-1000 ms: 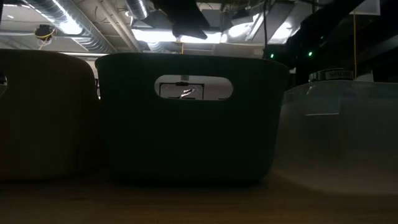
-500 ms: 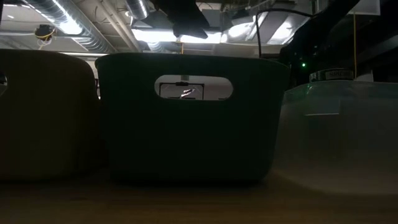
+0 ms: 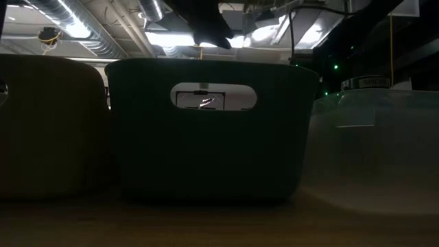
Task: Sort spices by type
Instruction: Put the orange seasoning bag into the green bin
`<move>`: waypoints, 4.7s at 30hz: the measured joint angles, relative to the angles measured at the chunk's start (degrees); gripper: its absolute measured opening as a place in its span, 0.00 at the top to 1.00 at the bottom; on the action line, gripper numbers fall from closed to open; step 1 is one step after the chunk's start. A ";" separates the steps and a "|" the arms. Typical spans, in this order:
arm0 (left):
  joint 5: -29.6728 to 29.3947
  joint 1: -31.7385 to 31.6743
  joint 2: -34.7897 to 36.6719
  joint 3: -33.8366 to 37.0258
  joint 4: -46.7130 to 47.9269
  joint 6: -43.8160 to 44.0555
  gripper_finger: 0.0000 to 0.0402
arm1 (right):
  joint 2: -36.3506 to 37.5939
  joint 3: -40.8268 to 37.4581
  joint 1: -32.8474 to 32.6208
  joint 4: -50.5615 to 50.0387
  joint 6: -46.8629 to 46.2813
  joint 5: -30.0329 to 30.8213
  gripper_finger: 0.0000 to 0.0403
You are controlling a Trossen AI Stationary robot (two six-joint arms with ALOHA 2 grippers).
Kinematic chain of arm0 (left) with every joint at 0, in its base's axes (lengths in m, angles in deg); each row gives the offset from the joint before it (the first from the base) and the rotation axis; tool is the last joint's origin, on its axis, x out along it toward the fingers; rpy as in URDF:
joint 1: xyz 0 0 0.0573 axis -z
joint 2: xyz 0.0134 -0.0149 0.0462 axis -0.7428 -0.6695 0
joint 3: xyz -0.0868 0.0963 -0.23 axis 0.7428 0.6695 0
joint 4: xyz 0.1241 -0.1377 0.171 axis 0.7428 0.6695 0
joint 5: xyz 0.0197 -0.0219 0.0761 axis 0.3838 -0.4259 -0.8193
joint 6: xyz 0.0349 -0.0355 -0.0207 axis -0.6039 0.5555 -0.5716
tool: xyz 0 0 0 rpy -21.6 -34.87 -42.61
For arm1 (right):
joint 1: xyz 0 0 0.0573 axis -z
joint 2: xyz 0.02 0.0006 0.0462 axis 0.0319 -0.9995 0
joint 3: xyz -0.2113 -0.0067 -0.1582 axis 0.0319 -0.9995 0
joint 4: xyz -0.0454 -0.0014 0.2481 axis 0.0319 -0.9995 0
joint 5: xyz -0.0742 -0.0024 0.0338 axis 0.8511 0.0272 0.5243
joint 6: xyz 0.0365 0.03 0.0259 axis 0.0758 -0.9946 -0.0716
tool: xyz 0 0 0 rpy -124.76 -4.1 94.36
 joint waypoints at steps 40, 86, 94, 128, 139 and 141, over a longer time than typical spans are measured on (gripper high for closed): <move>3.46 -5.32 9.09 0.00 7.36 -3.09 0.43 | -9.16 0.11 2.21 7.51 0.90 4.04 0.91; -35.62 5.85 -7.53 33.25 -82.81 4.85 0.43 | 2.67 0.02 -5.94 77.07 3.57 -3.79 0.91; -37.65 5.85 -10.15 29.33 -82.82 1.53 0.43 | 2.67 0.02 -7.86 77.18 3.57 -3.44 0.91; -39.69 5.15 -10.24 29.29 -84.10 -9.90 0.85 | 2.80 0.17 -11.31 72.95 3.61 -5.04 0.91; -39.53 5.41 -10.19 29.29 -83.60 -10.43 0.96 | 2.74 0.11 -11.28 72.84 3.57 -5.30 0.77; -39.47 5.44 -10.19 29.29 -83.42 -10.47 0.97 | 2.70 0.09 -11.28 72.83 3.57 -5.36 0.72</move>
